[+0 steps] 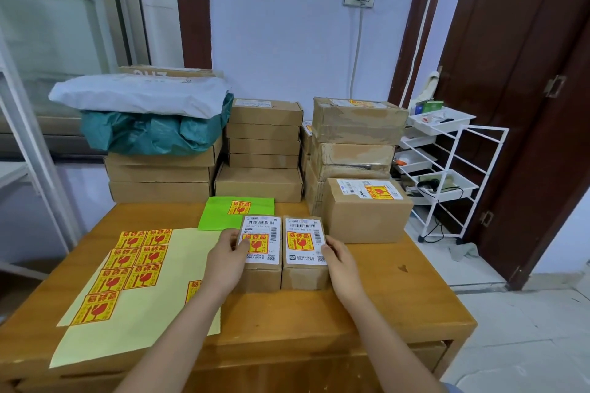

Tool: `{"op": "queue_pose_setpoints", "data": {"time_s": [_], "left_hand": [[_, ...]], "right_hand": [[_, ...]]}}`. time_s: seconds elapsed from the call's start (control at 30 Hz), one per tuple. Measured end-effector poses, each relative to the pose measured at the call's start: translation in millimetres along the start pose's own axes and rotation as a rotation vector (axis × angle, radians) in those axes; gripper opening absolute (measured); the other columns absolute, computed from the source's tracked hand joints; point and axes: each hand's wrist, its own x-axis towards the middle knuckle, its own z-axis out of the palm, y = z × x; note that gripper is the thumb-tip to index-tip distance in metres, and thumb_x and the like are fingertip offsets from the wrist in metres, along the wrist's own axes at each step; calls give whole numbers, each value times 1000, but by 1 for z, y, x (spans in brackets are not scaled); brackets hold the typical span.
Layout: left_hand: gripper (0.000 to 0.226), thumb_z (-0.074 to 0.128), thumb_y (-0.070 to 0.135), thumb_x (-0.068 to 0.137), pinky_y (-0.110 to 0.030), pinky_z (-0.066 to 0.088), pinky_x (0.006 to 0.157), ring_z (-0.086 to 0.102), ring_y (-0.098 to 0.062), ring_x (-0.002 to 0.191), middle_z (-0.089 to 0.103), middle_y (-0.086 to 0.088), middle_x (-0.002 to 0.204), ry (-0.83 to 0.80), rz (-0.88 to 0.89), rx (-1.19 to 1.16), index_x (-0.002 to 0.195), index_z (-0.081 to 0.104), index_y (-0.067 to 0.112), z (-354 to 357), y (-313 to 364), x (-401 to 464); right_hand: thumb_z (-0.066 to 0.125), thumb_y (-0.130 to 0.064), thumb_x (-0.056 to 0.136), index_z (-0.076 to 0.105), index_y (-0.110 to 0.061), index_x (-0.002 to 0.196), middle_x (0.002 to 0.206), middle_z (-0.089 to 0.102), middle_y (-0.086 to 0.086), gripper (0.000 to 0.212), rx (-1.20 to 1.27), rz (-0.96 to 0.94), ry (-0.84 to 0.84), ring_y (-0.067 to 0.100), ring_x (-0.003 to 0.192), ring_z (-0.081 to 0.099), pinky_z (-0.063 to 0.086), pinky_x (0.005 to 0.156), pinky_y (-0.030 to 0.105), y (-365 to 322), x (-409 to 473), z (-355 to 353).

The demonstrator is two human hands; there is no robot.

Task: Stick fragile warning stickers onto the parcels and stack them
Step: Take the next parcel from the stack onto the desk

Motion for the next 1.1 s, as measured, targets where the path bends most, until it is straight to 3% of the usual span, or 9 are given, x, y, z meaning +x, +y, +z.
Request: {"op": "queue_pose_setpoints", "data": {"time_s": [0.07, 0.2, 0.47, 0.63, 0.87, 1.0, 1.1], "left_hand": [[14, 46, 19, 99, -20, 39, 55, 56, -7, 75, 60, -1, 96, 10, -9, -2, 112, 46, 23, 1, 0, -4], [13, 45, 19, 98, -28, 44, 59, 60, -12, 77, 64, -3, 94, 17, -43, -35, 111, 46, 23, 3, -1, -7], [6, 43, 18, 99, -23, 38, 53, 58, -7, 73, 61, 2, 87, -27, -46, -30, 105, 42, 19, 3, 3, -29], [10, 54, 17, 94, -34, 47, 73, 62, -18, 84, 63, -2, 92, -94, -72, -35, 96, 44, 16, 5, 5, -34], [24, 65, 20, 86, -42, 50, 76, 65, -22, 86, 62, -4, 94, -189, -42, 15, 91, 43, 16, 18, 6, -46], [28, 64, 17, 89, -21, 46, 58, 64, -11, 76, 63, 1, 89, -281, -28, -10, 87, 36, 18, 38, 13, -53], [29, 66, 16, 88, -34, 53, 73, 64, -17, 82, 61, -1, 90, -333, -54, -56, 87, 37, 18, 58, 17, -53]], "right_hand": [[49, -21, 98, 55, -14, 128, 122, 59, -2, 31, 49, 9, -9, 13, 112, 56, 48, 94, 29, 3, -2, -1], [51, -15, 97, 61, -14, 116, 114, 64, 0, 22, 132, 12, -11, 11, 106, 60, 49, 83, 21, 3, -5, -6], [55, -13, 94, 59, -15, 111, 116, 63, 7, 17, 169, 47, -40, 18, 105, 62, 51, 90, 35, 7, -18, -14], [52, -9, 94, 54, -11, 116, 111, 63, 8, 21, 180, 95, -47, 17, 95, 64, 49, 71, 22, 3, -31, -37], [59, -16, 93, 51, -16, 120, 107, 63, 0, 28, 91, 149, -85, 12, 90, 64, 50, 65, 17, -2, -41, -73], [58, -14, 93, 53, -15, 116, 100, 66, -1, 23, 7, 177, -121, 12, 85, 66, 51, 64, 19, -11, -41, -103], [57, -14, 94, 55, -17, 111, 96, 67, -2, 17, -67, 187, -116, 12, 83, 67, 50, 66, 21, -14, -38, -124]]}}
